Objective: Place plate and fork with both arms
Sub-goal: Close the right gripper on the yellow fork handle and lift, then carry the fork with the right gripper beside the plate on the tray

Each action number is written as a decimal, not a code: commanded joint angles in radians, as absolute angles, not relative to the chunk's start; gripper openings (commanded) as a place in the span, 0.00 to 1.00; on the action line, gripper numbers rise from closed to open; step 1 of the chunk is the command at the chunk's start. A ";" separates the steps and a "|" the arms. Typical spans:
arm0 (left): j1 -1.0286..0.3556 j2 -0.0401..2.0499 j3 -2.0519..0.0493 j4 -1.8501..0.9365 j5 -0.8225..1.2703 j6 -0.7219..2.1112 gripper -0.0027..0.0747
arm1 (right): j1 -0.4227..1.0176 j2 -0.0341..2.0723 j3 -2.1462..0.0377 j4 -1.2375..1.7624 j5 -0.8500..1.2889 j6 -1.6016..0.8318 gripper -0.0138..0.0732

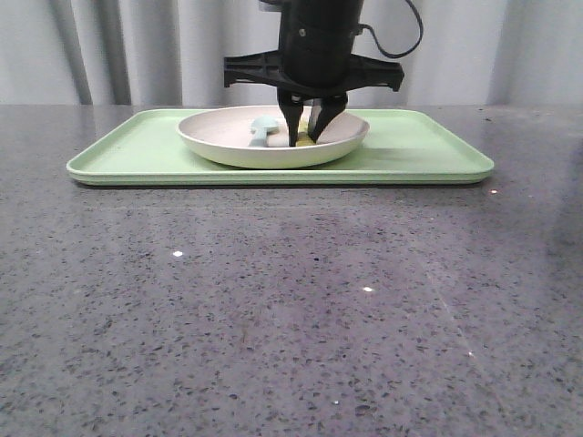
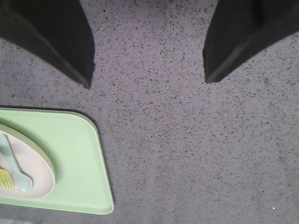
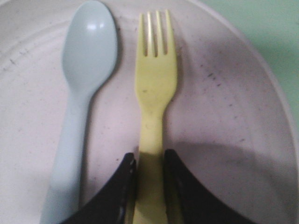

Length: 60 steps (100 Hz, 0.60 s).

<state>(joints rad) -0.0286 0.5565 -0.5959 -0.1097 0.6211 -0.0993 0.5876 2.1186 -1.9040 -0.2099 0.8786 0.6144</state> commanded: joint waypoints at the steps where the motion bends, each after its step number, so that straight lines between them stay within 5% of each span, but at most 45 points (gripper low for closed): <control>1: -0.028 0.560 -0.623 -0.115 0.551 -0.107 0.66 | 0.585 2.052 -1.932 -0.230 0.863 0.614 0.04; 60: -0.028 0.560 -0.623 -0.115 0.554 -0.107 0.66 | 0.505 1.873 -1.932 -0.305 0.965 0.612 0.04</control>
<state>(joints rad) -0.0286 0.5565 -0.5959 -0.1097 0.6211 -0.0993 0.5346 1.9613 -1.9040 -0.2534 0.9676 0.6160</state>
